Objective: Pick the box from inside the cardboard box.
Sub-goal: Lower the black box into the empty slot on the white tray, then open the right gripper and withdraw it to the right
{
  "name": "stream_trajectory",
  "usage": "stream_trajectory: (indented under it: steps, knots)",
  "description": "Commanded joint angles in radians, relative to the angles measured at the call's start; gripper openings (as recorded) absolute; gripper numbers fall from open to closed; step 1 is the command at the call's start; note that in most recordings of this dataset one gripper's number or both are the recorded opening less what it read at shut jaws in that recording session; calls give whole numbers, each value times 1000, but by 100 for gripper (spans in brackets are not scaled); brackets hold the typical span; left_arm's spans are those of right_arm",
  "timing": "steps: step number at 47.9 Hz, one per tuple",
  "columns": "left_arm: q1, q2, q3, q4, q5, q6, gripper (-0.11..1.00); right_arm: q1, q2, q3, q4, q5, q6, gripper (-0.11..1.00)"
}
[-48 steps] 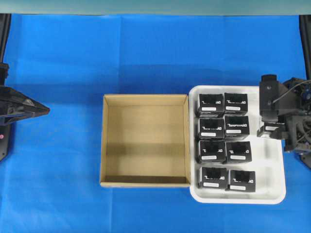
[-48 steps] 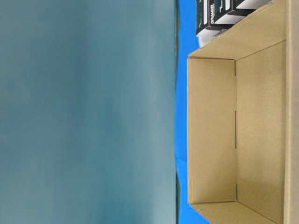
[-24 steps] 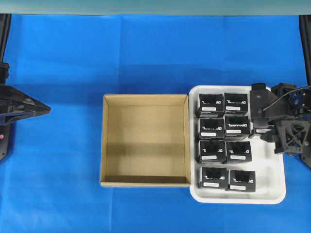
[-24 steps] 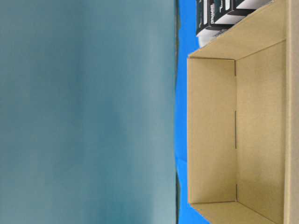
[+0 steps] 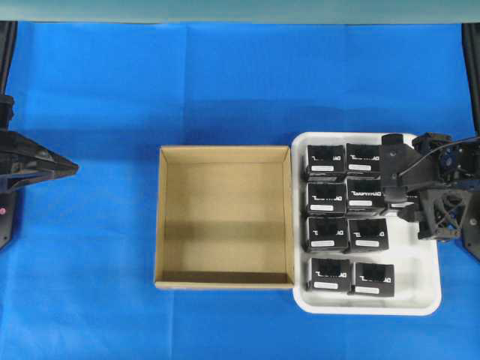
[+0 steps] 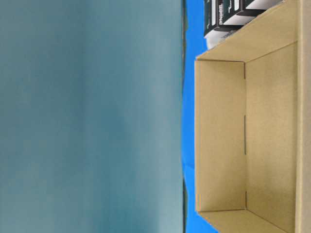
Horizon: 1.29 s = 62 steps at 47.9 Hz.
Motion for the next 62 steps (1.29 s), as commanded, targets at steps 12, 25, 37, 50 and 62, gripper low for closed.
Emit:
stream_trajectory:
  steps: [12,25,37,50,62]
  knots:
    - [-5,9,-34,2,-11,0,-7,-2,6,-8,0,-17,12,79]
    - [-6,11,-34,2,-9,0,-7,-2,6,-11,-2,-28,12,98]
    - [-6,9,-35,2,-11,2,-7,-5,-44,-43,-2,9,14,98]
    - [-8,12,-34,2,-9,6,-7,-6,-245,-84,-2,83,32,98]
    - [-8,20,-32,2,-9,6,-7,-6,-410,-86,0,100,38,98]
